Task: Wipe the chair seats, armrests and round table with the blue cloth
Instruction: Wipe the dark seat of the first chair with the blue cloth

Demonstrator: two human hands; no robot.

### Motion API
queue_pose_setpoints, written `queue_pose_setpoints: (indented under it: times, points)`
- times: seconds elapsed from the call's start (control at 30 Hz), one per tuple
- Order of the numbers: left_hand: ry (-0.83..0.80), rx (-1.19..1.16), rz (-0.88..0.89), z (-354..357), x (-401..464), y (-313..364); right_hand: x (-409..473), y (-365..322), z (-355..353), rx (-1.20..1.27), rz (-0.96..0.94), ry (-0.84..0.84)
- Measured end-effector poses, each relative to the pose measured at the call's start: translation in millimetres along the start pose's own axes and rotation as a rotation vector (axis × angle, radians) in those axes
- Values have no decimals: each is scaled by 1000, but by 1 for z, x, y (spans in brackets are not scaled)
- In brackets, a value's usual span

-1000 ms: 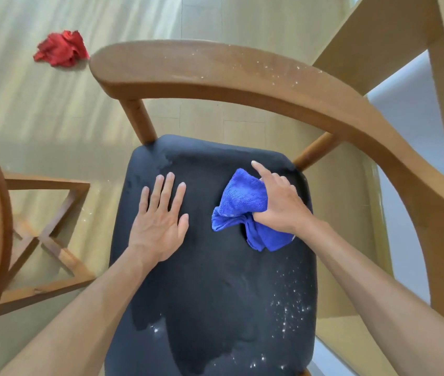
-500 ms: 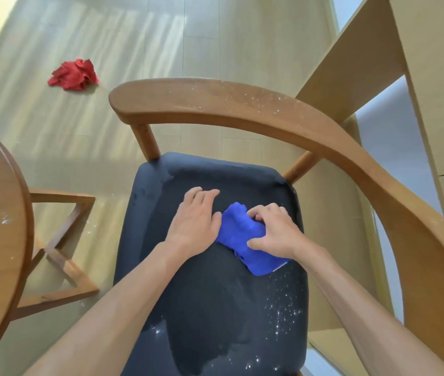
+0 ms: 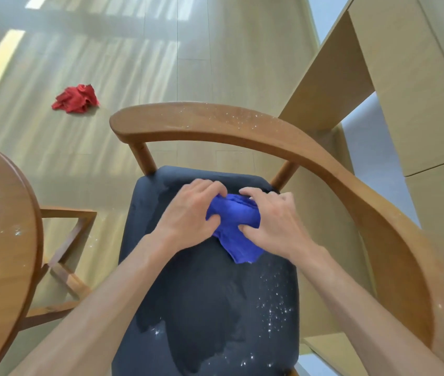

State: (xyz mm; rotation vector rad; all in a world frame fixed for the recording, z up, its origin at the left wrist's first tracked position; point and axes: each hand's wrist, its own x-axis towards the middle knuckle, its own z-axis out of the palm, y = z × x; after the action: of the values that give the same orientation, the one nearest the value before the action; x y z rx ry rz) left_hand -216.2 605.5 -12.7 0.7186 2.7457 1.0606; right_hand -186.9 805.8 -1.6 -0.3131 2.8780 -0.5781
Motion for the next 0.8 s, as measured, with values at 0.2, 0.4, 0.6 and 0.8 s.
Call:
queue_pose_setpoints:
  times: [0.2,0.4,0.6,0.8]
  points:
    - [203,184,65,-15,-28,2,-17,0,-6,-213,-105,247]
    - [-46,209,-27,20,-91,-19,-50,-1,43,-115,-125,68]
    - [-120,-70,-463,44,-94,-41,-50,7,69,64,4,-39]
    - [-30,79,-574,43,-72,-56,-35,4,90,-65,-223,-10]
